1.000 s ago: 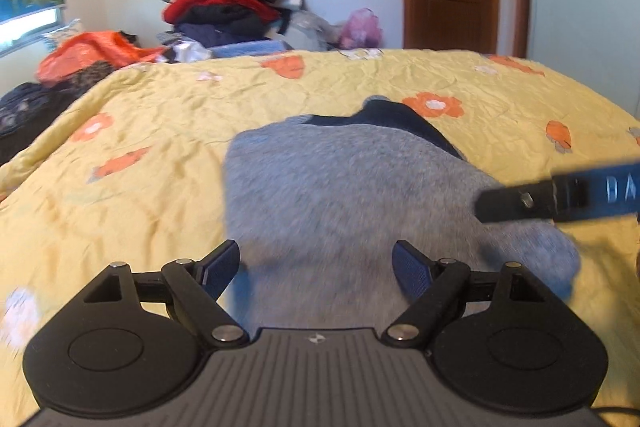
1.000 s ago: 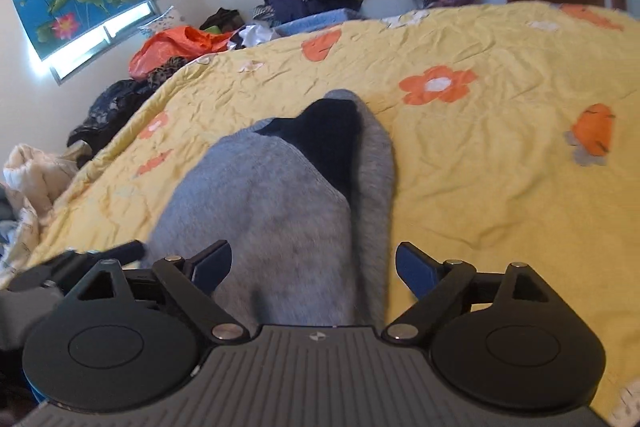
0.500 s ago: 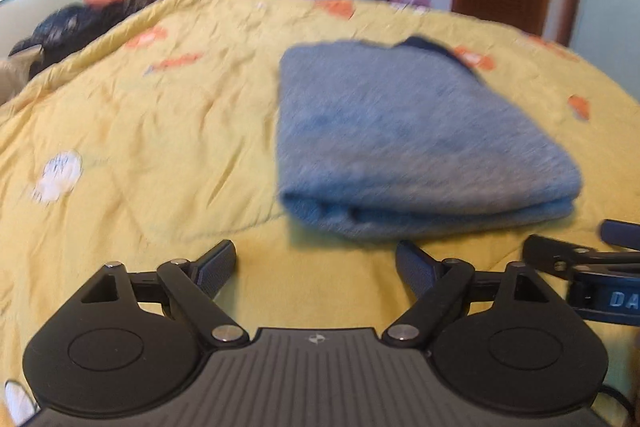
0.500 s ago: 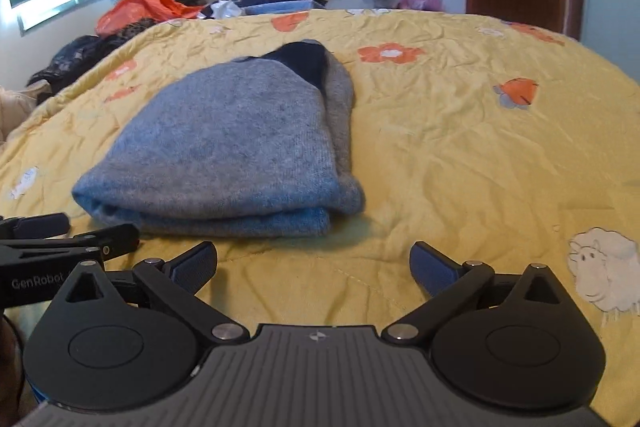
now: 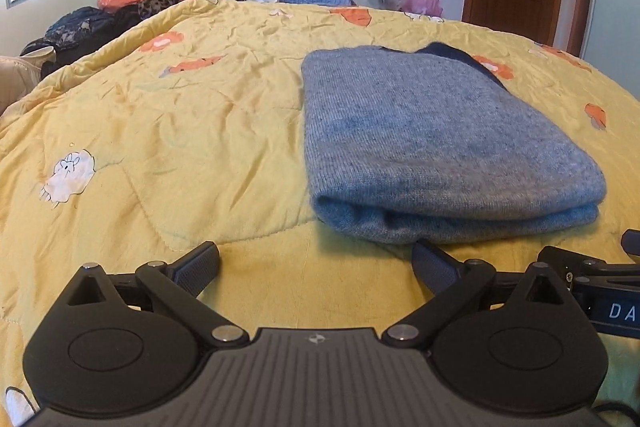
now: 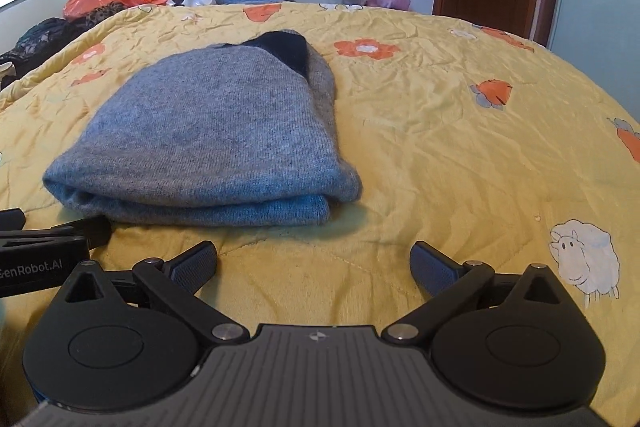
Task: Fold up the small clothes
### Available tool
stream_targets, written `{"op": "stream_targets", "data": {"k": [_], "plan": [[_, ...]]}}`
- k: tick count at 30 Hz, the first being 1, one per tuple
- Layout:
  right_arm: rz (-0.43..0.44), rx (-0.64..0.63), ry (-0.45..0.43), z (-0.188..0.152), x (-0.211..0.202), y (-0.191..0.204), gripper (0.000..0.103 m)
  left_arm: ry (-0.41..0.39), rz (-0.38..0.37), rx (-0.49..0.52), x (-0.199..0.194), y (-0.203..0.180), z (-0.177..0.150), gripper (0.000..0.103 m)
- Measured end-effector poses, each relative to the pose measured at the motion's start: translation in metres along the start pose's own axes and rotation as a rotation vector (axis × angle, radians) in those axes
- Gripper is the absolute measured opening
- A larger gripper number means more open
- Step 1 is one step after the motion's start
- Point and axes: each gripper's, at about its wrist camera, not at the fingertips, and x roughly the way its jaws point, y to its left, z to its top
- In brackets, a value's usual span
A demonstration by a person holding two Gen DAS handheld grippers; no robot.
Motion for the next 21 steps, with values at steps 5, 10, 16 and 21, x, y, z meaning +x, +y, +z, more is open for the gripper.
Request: {"op": "stream_targets", "data": {"k": [5,10,16,21], "plan": [[-0.008,-0.006,0.001,-0.0001,0.0004,0.0004,0.103,-0.008,0.006,0.003,-0.0012,-0.0007,-0.0010,0.103],[-0.008,-0.005,0.000,-0.0001,0.0001,0.0009,0.103,-0.002,-0.004,0.005,-0.0004,0.0016,0.0000,0.103],[-0.008,-0.005,0.000,-0.0002,0.0002,0.0010,0.103,0.016,-0.015,0.010,0.0007,0.0029,0.0025,0.103],[-0.008,-0.005,0.000,-0.0003,0.0002,0.0010,0.103,0.029,-0.019,0.016,-0.0012,0.0031,0.0017,0.103]]}}
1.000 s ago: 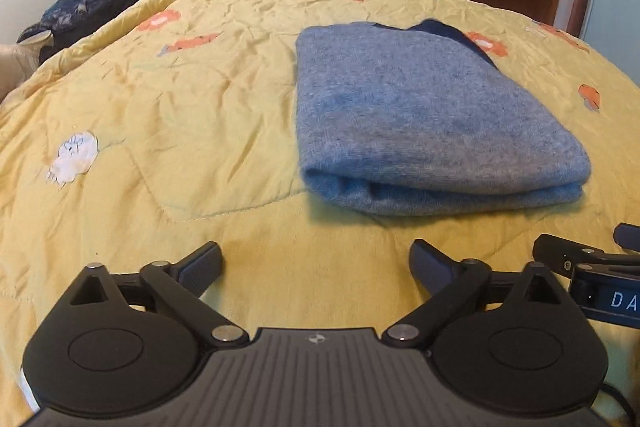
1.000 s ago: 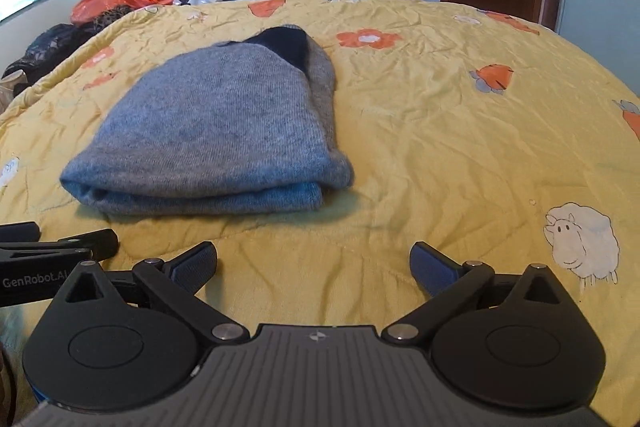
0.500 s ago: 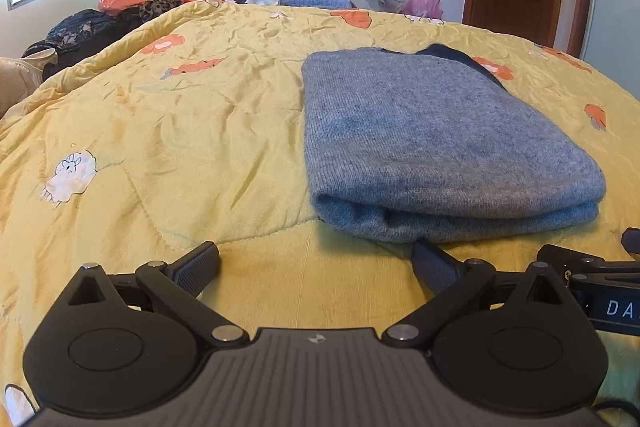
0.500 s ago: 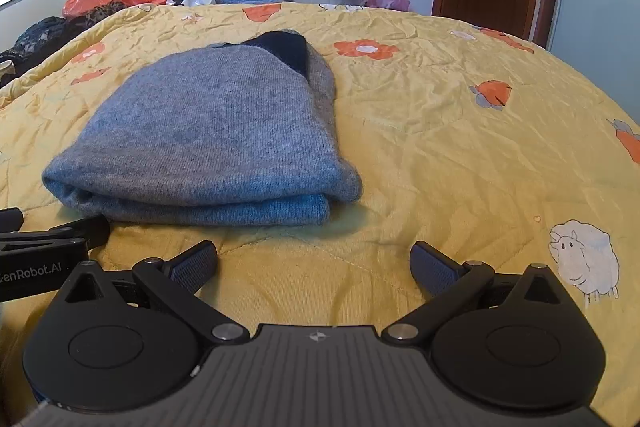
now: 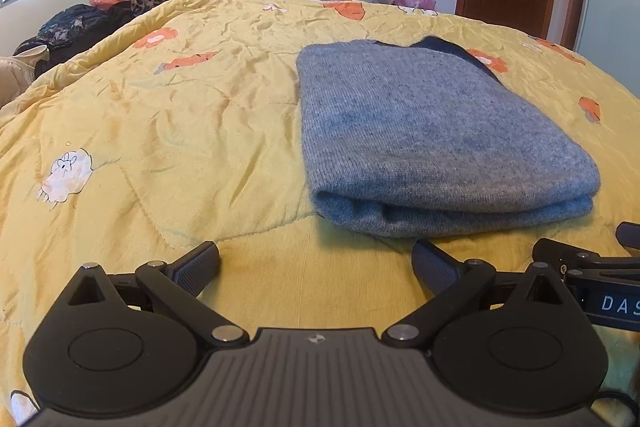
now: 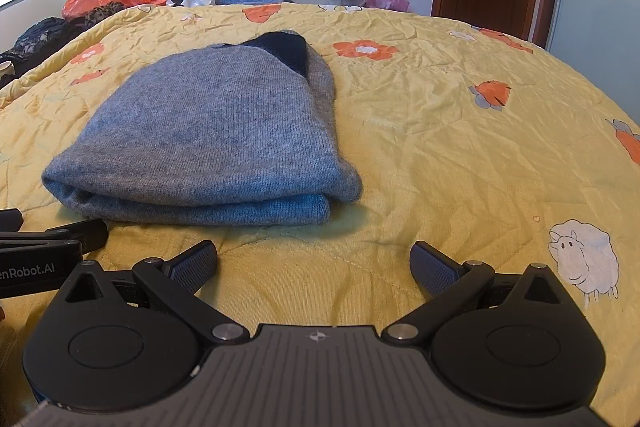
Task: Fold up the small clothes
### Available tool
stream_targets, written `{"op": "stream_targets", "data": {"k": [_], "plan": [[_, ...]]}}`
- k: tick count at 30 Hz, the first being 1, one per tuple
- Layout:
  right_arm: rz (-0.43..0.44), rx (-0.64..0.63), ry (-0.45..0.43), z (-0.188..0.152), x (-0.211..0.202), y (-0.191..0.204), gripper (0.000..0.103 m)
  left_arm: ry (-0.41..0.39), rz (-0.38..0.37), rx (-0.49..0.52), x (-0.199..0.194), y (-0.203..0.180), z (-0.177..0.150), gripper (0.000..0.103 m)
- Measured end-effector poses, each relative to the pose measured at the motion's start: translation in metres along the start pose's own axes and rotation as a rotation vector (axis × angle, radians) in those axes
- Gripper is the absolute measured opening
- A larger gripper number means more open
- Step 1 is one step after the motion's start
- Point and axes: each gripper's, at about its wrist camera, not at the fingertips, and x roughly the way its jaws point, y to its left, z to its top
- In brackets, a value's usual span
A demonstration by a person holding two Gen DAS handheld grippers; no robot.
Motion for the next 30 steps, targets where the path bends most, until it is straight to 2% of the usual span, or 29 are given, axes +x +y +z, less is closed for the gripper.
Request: {"op": "stream_targets", "data": {"k": [9,30], "plan": [[0.000,0.000,-0.001,-0.0001,-0.0001,-0.0001,0.103,0.090,0.009,-0.022,0.0003,-0.0012,0.0081,0.103],[0.000,0.001,-0.001,-0.0001,-0.0002,-0.0001,0.103,0.046,0.015,-0.027,-0.0061,-0.0024,-0.0006,0.103]]}}
